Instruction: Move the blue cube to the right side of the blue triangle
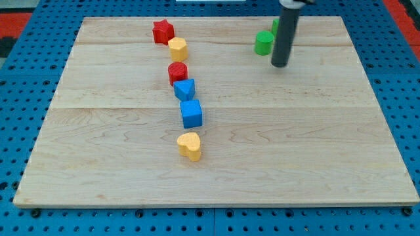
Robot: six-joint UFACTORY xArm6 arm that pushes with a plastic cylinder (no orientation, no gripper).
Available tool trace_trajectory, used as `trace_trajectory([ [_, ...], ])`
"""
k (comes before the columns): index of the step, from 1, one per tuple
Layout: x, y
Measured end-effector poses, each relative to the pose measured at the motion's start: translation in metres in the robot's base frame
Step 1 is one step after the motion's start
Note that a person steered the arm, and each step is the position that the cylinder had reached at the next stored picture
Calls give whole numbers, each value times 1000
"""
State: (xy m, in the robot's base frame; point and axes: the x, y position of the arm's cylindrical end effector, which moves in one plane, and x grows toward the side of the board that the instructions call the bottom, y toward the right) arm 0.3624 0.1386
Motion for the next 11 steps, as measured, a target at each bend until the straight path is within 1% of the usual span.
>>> trace_trajectory([
  [1, 75, 4],
  [2, 132, -22],
  [3, 161, -84],
  [4, 146, -144],
  [5, 134, -189],
  [6, 96, -178],
  [7, 76, -177],
  [8, 64, -176],
  [10, 34, -152],
  [11, 28, -139],
])
